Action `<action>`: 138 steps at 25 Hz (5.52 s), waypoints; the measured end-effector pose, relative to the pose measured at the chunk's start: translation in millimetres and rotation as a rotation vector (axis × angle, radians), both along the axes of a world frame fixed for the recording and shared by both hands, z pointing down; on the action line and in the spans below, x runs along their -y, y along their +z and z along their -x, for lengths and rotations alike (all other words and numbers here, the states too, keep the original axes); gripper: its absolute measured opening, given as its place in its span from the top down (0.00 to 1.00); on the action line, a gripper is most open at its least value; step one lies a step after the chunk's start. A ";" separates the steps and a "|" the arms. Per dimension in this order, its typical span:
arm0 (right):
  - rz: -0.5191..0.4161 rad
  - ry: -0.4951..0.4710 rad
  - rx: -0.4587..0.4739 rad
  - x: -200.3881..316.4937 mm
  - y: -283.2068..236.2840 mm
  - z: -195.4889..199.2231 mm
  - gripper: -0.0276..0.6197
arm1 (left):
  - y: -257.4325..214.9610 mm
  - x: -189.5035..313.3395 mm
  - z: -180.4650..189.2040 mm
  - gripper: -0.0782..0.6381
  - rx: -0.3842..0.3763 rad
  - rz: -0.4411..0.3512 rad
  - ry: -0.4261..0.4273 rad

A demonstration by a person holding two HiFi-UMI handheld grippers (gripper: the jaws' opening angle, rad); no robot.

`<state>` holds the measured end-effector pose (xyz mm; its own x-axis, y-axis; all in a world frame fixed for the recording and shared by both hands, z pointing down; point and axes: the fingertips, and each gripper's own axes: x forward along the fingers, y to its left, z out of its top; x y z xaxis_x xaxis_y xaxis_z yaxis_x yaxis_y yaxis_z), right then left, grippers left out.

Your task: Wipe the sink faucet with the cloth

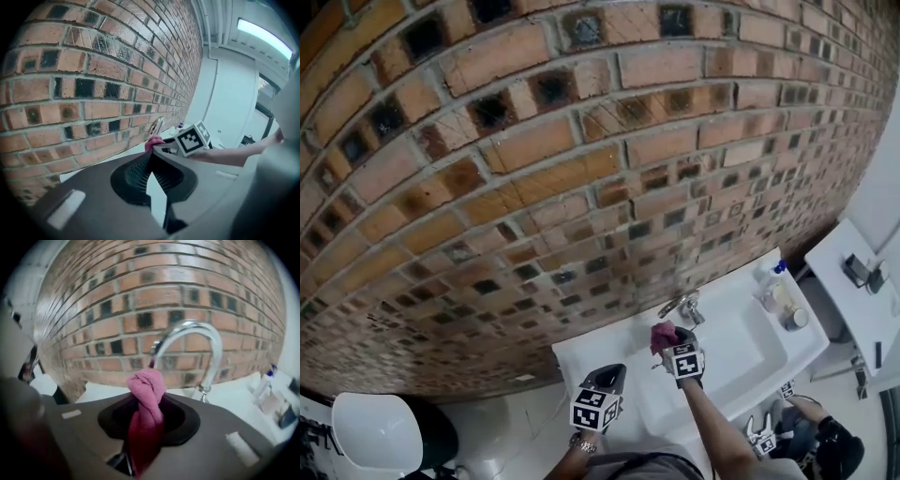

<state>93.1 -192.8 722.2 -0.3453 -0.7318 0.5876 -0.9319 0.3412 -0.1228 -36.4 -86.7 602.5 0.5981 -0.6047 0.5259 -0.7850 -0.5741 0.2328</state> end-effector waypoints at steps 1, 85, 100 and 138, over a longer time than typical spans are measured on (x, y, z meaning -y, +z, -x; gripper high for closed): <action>-0.011 0.074 0.119 4.8 -9.3 -14.9 0.78 | 3.3 -1.1 1.3 0.87 -0.003 0.010 -0.001; 0.192 0.316 0.105 1.4 92.8 -131.0 0.82 | 31.7 13.5 10.6 0.87 -0.019 0.102 -0.017; -0.017 0.262 0.464 56.0 -63.0 -114.4 0.83 | 13.1 5.1 -6.0 0.87 -0.052 0.064 0.025; -0.206 -0.244 -0.192 44.4 -77.5 -29.4 0.83 | 19.2 10.9 -2.0 0.87 -0.019 0.067 0.020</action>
